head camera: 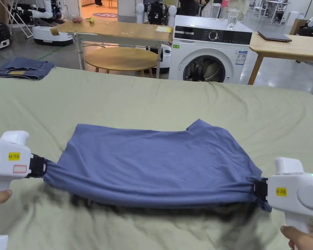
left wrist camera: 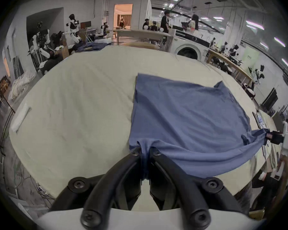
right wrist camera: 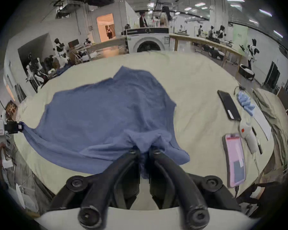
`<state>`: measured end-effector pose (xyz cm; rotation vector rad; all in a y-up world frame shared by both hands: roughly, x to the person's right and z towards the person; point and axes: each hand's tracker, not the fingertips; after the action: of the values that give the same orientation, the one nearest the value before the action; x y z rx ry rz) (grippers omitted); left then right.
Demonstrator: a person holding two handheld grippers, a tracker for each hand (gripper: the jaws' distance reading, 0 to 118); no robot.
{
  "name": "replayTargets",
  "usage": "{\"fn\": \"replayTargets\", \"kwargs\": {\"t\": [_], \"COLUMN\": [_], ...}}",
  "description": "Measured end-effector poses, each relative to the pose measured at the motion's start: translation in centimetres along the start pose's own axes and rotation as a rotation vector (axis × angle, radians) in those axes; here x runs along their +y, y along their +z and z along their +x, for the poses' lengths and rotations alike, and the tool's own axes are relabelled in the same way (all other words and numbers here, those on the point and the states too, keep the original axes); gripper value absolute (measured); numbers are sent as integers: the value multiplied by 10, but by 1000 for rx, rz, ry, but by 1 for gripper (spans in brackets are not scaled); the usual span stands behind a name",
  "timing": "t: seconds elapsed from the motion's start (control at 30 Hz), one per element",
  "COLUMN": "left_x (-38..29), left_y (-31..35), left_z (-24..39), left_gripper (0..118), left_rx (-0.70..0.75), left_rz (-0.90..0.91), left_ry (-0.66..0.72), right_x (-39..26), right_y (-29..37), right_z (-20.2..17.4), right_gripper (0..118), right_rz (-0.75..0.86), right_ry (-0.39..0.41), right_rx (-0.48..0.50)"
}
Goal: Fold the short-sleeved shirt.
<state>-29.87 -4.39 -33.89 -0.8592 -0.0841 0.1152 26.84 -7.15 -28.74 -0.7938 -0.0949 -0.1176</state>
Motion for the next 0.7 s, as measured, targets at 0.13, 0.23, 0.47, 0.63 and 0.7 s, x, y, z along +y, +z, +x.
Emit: {"fn": "replayTargets", "kwargs": {"t": [0.13, 0.23, 0.47, 0.63, 0.7], "left_x": [32, 54, 84, 87, 86], "left_y": [-18, -39, -100, -125, -130], "left_z": [-4, -7, -14, -11, -10], "left_gripper": [1, 1, 1, 1, 1], "left_rx": [-2, -3, 16, 32, 31], "left_rz": [26, 23, -59, -129, -141], "left_ry": [29, 42, 68, 58, 57], "right_x": [34, 57, 87, 90, 90], "right_y": [-25, -54, -121, -152, -158], "right_z": [-2, -2, -7, -7, -7], "right_gripper": [6, 6, 6, 8, 12], "right_rz": [11, 11, -59, -116, -125], "right_ry": [-6, -7, 1, 13, 16], "right_rx": [-11, -14, -8, -6, -12]}}
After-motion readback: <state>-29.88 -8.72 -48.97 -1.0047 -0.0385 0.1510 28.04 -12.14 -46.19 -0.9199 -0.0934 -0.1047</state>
